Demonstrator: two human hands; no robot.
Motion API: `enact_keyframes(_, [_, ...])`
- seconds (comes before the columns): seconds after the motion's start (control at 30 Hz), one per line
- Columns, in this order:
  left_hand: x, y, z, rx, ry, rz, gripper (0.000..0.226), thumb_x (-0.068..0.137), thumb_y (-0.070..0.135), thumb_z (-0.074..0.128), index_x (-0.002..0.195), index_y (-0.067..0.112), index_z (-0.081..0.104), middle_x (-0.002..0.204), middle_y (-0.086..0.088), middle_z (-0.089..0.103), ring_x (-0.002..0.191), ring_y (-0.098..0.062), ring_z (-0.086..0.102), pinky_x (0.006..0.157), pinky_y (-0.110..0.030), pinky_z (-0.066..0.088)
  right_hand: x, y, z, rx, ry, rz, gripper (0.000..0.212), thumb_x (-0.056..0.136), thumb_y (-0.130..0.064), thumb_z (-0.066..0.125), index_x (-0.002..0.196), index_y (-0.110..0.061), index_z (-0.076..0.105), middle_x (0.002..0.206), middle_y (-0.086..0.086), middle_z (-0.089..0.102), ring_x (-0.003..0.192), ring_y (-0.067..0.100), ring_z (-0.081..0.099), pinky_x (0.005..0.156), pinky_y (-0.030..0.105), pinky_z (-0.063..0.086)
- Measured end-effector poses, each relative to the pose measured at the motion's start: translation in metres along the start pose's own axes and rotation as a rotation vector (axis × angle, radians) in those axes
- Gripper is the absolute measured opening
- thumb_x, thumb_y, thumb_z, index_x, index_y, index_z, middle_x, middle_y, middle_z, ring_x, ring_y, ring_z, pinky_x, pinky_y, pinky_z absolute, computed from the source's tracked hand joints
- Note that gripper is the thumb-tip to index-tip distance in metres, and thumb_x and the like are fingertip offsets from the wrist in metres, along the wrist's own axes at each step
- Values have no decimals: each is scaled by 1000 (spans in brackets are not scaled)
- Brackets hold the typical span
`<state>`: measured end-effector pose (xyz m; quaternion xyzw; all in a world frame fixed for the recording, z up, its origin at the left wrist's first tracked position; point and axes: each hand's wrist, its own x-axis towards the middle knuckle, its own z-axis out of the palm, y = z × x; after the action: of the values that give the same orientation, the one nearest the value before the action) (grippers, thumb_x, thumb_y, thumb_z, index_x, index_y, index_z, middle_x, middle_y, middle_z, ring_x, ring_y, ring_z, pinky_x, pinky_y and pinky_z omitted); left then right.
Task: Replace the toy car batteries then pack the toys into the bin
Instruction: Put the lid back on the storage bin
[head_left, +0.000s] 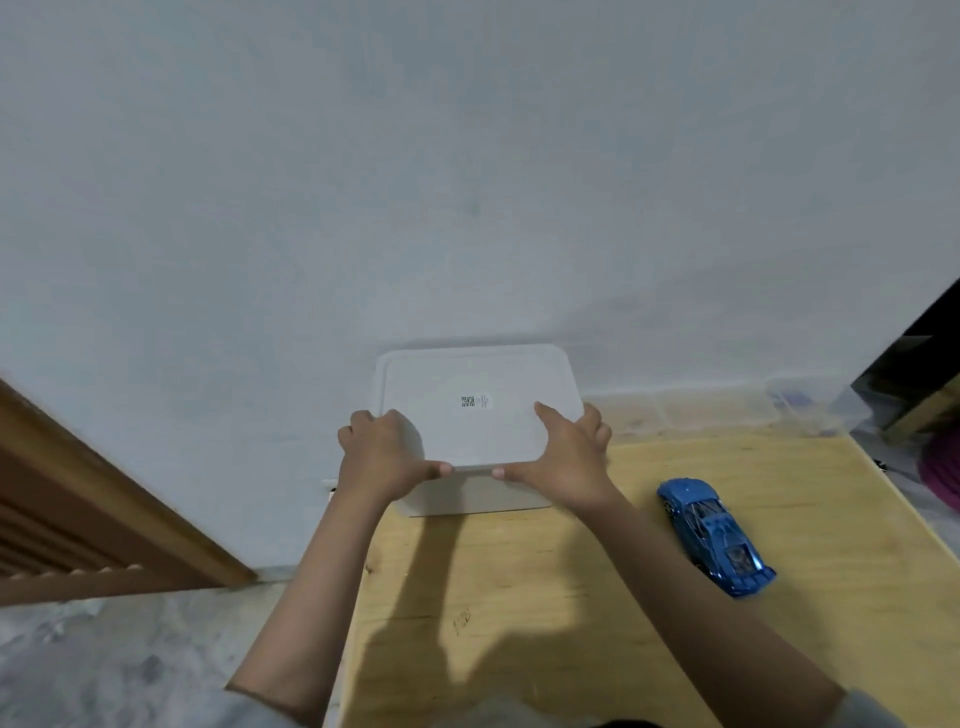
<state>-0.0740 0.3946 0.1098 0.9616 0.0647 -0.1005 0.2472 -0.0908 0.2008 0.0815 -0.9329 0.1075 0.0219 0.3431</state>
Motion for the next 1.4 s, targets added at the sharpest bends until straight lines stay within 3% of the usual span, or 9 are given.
enact_keyframes(0.47, [23, -12, 19, 46, -18, -6, 76, 65, 48, 81, 119, 8, 46, 127, -13, 35, 120, -32, 30, 87, -35, 40, 13, 14, 23, -77, 10, 27, 106, 55, -60, 79, 144, -26, 32, 150, 19, 7, 134, 37, 12, 110, 44, 22])
enact_keyframes(0.63, [27, -14, 19, 85, -41, -14, 79, 63, 50, 81, 120, 7, 45, 129, -15, 35, 121, -32, 33, 89, -36, 40, 15, 22, 41, -275, 118, -55, 103, 45, -73, 60, 125, -9, 58, 127, 48, 37, 107, 58, 46, 85, 60, 39])
enact_keyframes(0.7, [28, -15, 19, 137, -59, -7, 86, 65, 55, 78, 125, 7, 41, 136, -18, 31, 124, -35, 33, 89, -37, 41, 14, 20, 40, -313, 151, -74, 103, 53, -74, 64, 135, -13, 48, 137, 46, 24, 120, 58, 35, 94, 62, 31])
enact_keyframes(0.8, [27, -17, 21, 216, -91, -2, 100, 71, 58, 71, 142, 6, 24, 151, -25, 9, 134, -40, 25, 100, -41, 38, 13, 21, 37, -289, 11, -48, 109, 62, -74, 65, 147, -24, 19, 150, 34, -8, 138, 47, -2, 110, 59, 6])
enact_keyframes(0.9, [24, -16, 22, 278, -125, 0, 104, 76, 60, 65, 147, 5, 11, 153, -28, -11, 139, -42, 17, 111, -45, 26, 12, 19, 33, -207, -20, -45, 111, 63, -77, 61, 148, -27, 11, 151, 27, -20, 140, 41, -18, 111, 59, -4])
enact_keyframes(1.0, [28, -15, 13, 372, -160, 4, 117, 70, 70, 63, 147, 4, 5, 154, -28, -10, 144, -38, 10, 115, -53, 9, 16, 15, 27, -235, -104, -39, 115, 61, -83, 55, 148, -29, 4, 150, 23, -31, 138, 39, -29, 109, 60, -12])
enact_keyframes(1.17, [52, -13, -4, 466, -250, 73, 152, 46, 80, 70, 148, 7, -17, 154, -13, -28, 143, -25, -24, 113, -56, -7, 42, 14, 21, -303, -152, -71, 103, 66, -89, 35, 148, -34, 4, 154, 14, -26, 139, 37, -30, 106, 62, -18])
enact_keyframes(1.27, [63, -10, -10, 479, -329, 71, 162, 40, 79, 73, 144, 7, -28, 151, -10, -35, 141, -24, -29, 113, -56, -11, 62, 11, 23, -415, -128, -94, 87, 79, -81, 23, 149, -33, 2, 156, 12, -21, 140, 34, -27, 108, 61, -17])
enact_keyframes(1.4, [70, -12, -12, 504, -328, 100, 166, 34, 79, 75, 145, 3, -24, 154, -10, -29, 142, -24, -26, 110, -59, -13, 81, 7, 28, -450, -99, -104, 82, 83, -77, 19, 149, -32, 4, 157, 13, -17, 142, 34, -24, 111, 59, -11])
